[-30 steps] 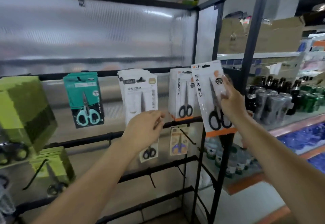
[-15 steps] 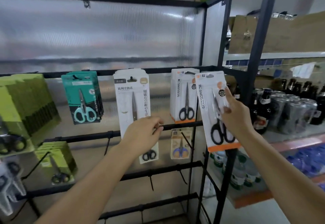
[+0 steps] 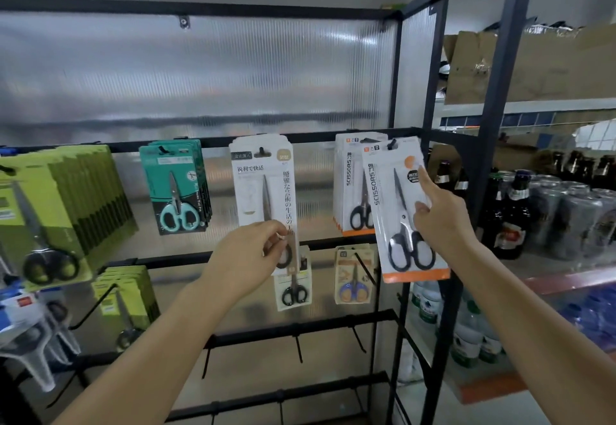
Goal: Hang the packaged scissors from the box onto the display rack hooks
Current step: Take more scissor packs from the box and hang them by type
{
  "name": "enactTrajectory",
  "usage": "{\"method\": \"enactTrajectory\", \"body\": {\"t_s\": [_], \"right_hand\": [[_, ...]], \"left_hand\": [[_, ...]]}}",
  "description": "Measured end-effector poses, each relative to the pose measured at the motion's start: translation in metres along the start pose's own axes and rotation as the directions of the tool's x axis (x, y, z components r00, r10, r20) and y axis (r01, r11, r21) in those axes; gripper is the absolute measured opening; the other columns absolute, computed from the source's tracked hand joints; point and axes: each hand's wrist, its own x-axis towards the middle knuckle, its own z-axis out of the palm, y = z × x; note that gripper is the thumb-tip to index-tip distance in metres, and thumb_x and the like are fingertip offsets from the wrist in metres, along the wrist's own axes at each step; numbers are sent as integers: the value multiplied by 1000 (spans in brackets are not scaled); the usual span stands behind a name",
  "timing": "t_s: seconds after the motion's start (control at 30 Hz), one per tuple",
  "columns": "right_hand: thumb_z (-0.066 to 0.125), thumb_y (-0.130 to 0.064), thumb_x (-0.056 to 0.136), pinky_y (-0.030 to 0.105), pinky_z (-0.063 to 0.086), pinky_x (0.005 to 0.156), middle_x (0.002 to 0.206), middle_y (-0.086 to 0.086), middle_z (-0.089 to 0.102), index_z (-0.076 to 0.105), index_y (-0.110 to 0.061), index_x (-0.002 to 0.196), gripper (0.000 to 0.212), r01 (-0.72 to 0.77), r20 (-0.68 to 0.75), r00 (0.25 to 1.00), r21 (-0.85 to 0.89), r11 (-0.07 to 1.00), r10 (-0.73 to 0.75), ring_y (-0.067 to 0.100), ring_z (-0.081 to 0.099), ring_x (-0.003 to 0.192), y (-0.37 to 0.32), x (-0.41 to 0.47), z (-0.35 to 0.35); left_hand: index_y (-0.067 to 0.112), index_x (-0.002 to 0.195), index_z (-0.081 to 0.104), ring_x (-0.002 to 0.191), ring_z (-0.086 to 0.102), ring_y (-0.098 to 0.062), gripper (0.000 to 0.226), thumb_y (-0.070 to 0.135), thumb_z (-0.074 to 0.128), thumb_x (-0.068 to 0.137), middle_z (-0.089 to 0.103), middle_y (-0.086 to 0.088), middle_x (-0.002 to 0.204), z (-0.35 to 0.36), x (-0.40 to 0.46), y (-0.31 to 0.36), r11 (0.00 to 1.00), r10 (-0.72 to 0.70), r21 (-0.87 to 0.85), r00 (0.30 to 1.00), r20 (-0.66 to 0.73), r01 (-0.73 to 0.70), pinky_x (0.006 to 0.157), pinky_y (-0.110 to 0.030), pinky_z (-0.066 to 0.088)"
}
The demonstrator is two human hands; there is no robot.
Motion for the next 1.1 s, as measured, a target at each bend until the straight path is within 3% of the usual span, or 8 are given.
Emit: {"method": "enactTrajectory", "body": {"t_s": [0.2,0.37,0.43,0.57,0.63,0.77,0.9,1.1], "right_hand": [[45,-1,88,23,36,46,85,5,52,18,-29,148,72,-16,29,999,-49,999,17,14,48,58,-20,13,4],[45,-4,84,26,36,50,114,14,52,13,-28,149,76,-23,124,990,-333,943,68,22,52,73,-43,36,11],[48,-10,85,29,40,60,118,13,48,25,-23,146,67,-1,124,991,-395,919,55,27,54,90,-47,31,18],[51,-17,90,37,51,75,109,9,58,53,-16,120,30,91,250,968,-328,940,-7,25,58,91,-60,2,37],[52,-18,91,39,50,86,116,11,60,57,-11,121,31,166,418,908,-346,923,-7,28,59,99,-69,-20,50],[57,-26,89,41,51,88,112,11,66,67,-7,106,27,212,655,755,-245,946,0,26,62,98,-84,-62,78],[58,-33,90,26,46,82,116,1,63,64,-16,115,31,318,772,635,-229,920,-28,15,57,98,-90,-96,122],[54,-32,91,24,43,91,122,1,56,56,-18,126,37,298,892,441,-254,920,103,19,54,111,-75,-154,218]], "left_hand": [[19,113,62,89,57,-12,21,25,51,96,67,4,101,-2,0,2,1000,-6,27,1000,-4,6,76,-25,44],[18,111,62,92,60,-17,21,26,51,95,67,2,100,-7,5,8,1000,3,23,1000,-11,-3,81,-36,50],[18,110,62,91,60,-16,20,26,51,95,67,3,99,-7,2,2,999,5,37,1000,-6,-5,79,-32,49],[19,108,63,89,58,-14,18,25,52,95,67,3,101,-4,-15,-22,996,-59,66,997,55,56,77,-30,47],[19,109,62,85,55,-11,20,27,51,95,66,3,102,-1,-25,-34,991,-120,64,989,83,115,77,-29,47],[17,117,61,89,57,-14,25,27,50,96,66,1,106,9,-54,-61,981,-191,63,973,133,184,75,-25,43],[14,115,61,83,55,-14,23,22,52,95,64,-2,103,22,-95,-93,962,-272,34,938,215,271,71,-23,40],[16,113,60,92,61,-24,22,26,49,96,62,0,92,41,-175,-157,911,-407,109,829,383,397,78,-31,49]]}}
